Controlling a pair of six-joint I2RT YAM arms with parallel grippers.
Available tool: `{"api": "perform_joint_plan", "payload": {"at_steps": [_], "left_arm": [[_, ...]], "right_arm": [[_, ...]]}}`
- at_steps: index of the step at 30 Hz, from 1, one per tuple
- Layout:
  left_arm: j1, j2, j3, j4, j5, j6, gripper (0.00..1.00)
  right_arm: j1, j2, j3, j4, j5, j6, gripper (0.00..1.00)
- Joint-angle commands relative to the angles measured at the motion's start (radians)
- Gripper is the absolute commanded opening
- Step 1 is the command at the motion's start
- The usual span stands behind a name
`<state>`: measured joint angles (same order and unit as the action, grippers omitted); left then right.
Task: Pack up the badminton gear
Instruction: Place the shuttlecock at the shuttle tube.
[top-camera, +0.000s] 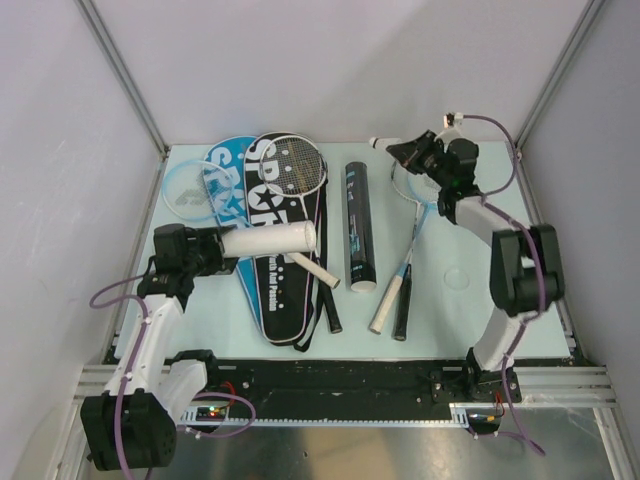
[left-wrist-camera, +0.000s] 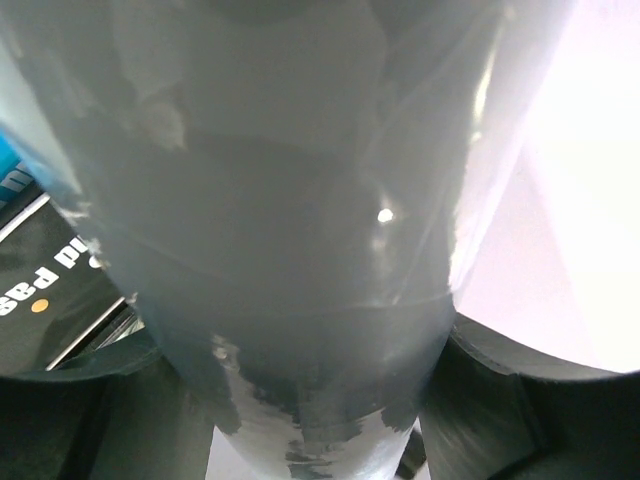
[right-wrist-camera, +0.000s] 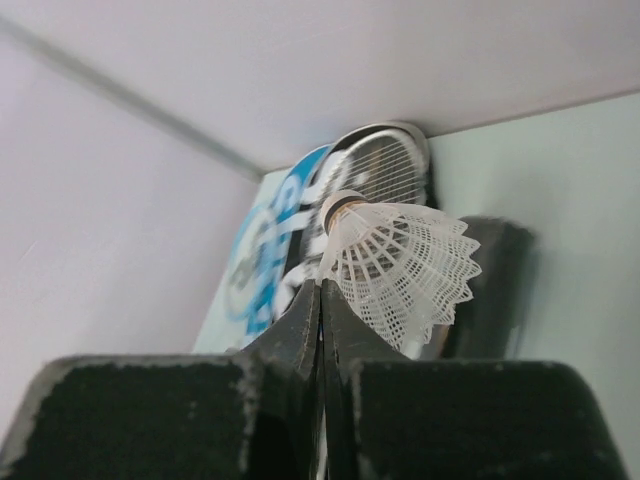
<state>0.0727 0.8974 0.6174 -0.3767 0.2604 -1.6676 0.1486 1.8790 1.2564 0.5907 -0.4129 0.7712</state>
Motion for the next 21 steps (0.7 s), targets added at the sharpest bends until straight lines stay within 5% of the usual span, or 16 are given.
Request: {"api": "perform_joint_plan", "payload": {"at_steps": [1,11,21], "left_arm": [[0.010,-0.021,0.008,0.042,-0.030,-0.004,0.24],[0.013,-0.029,0.006,0.041,-0.054,-0.022,0.24],[0.012,-0.048,0.008,0.041,-0.040,-0.031,0.24]], "right_arm": [[0.060,-0.235,-0.150,-0.074,-0.121,-0.120,0.00],[0.319,-0.688,-0.370,-0.357,-0.078,-0.303,0.00],[0.544,-0.821,-0.424,-0.413,0.074,-0.303,0.00]]}}
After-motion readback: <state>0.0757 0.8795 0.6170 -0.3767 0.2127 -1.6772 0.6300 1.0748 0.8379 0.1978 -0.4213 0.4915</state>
